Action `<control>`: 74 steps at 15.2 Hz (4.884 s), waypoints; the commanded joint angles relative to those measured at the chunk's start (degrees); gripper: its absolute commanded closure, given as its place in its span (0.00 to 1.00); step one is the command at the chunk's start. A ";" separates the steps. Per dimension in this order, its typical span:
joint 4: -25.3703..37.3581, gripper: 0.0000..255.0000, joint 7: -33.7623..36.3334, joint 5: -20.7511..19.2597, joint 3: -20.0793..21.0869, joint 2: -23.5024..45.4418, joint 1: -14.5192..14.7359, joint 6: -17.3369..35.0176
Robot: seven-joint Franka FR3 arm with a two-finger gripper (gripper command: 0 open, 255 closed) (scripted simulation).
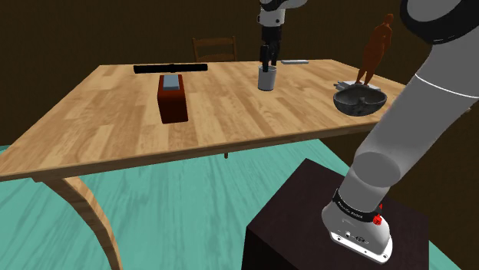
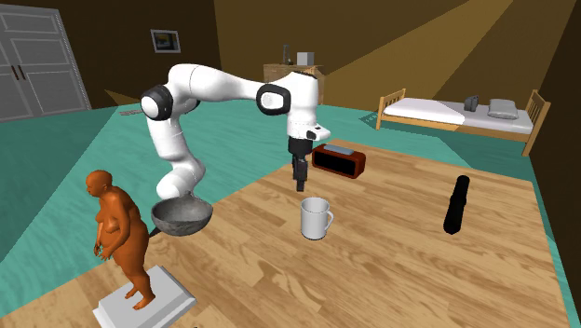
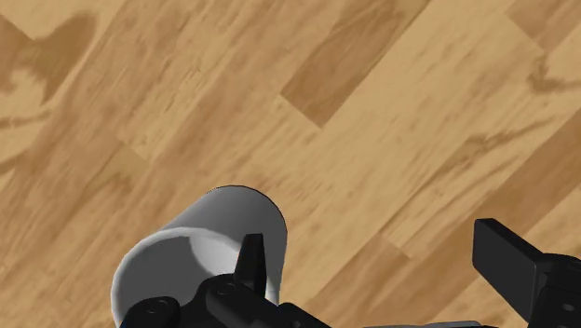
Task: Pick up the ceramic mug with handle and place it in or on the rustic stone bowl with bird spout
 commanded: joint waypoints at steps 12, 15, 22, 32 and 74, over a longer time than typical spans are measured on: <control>4.55 0.00 -4.38 2.27 -2.32 10.57 -1.74 5.91; 4.55 0.00 -4.38 2.27 -2.32 10.57 -1.74 5.91; 4.55 1.00 -4.38 2.27 -2.32 10.56 -1.74 5.90; 6.83 1.00 -4.56 2.30 -2.31 10.54 -1.73 3.62; 10.08 1.00 -9.83 -2.69 -3.48 -9.66 -3.65 -18.85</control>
